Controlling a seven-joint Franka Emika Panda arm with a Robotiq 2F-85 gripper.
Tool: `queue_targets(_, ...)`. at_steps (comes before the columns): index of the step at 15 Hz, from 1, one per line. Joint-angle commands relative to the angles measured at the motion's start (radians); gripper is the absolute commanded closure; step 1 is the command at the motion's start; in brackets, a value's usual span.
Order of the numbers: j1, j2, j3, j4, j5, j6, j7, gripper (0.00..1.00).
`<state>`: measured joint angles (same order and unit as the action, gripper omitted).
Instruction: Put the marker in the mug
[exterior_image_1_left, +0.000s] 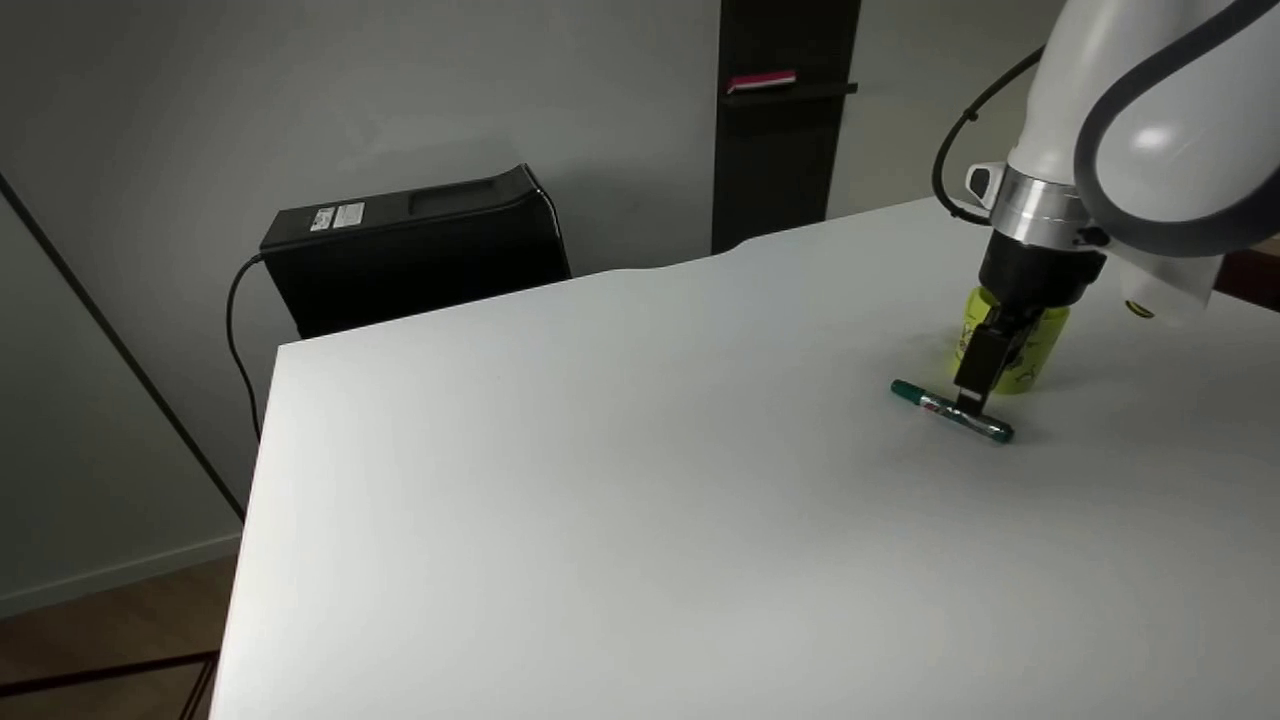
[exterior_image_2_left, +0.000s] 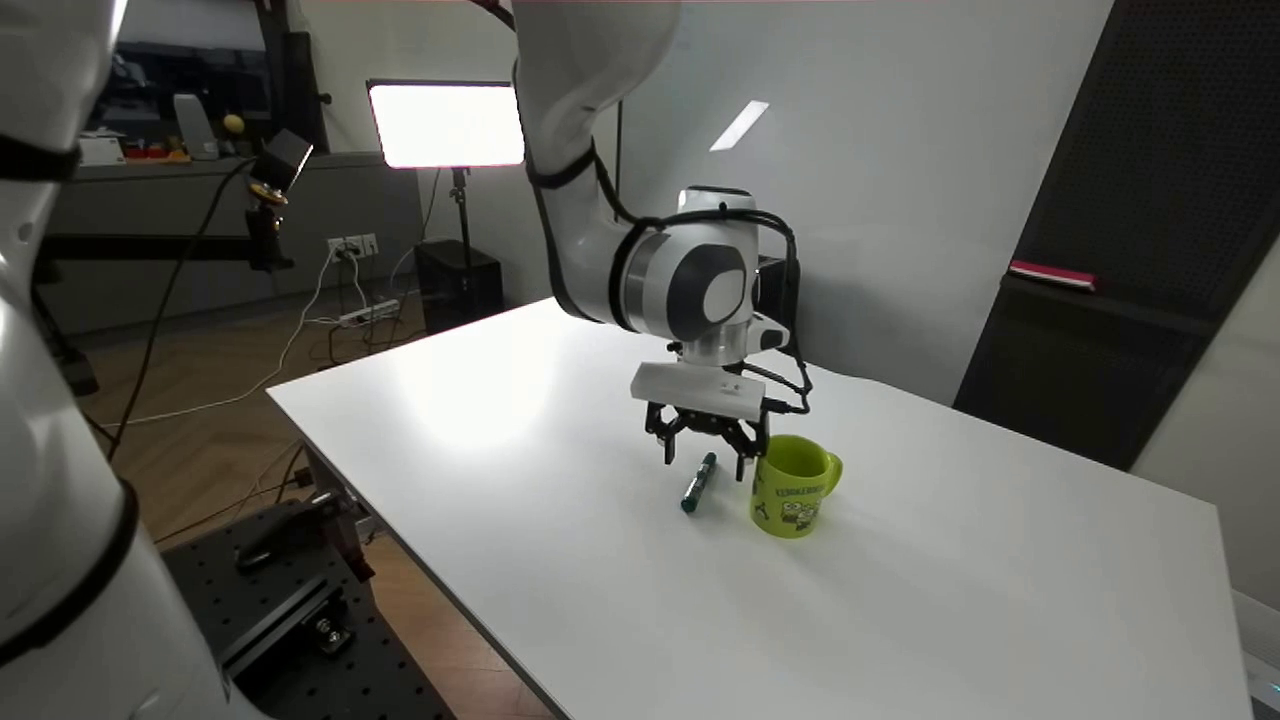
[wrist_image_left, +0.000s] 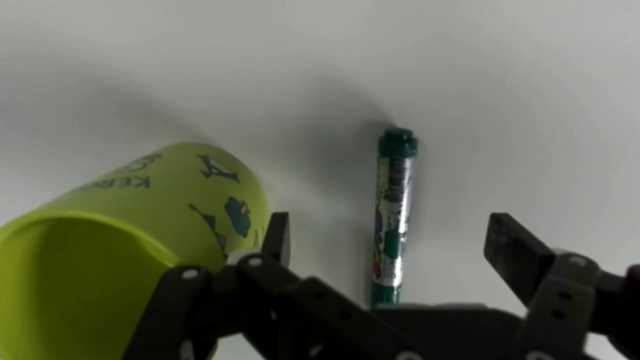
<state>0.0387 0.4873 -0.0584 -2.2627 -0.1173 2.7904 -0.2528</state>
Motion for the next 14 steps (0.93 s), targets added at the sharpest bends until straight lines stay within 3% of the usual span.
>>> queue_targets(1,0.041,0.061,-0.066,0.065,-0.057,-0.011,0.152,0.0)
queue_targets(3,0.05,0.067,-0.075,0.069,-0.063,-0.036,0.19,0.0)
queue_targets(12,0.019,0.061,0.022,0.045,-0.004,-0.152,0.197,0.0)
queue_targets(13,0.011,0.068,0.029,0.046,0.002,-0.147,0.189,0.25)
queue_targets(14,0.005,0.074,0.034,0.047,0.006,-0.141,0.184,0.27)
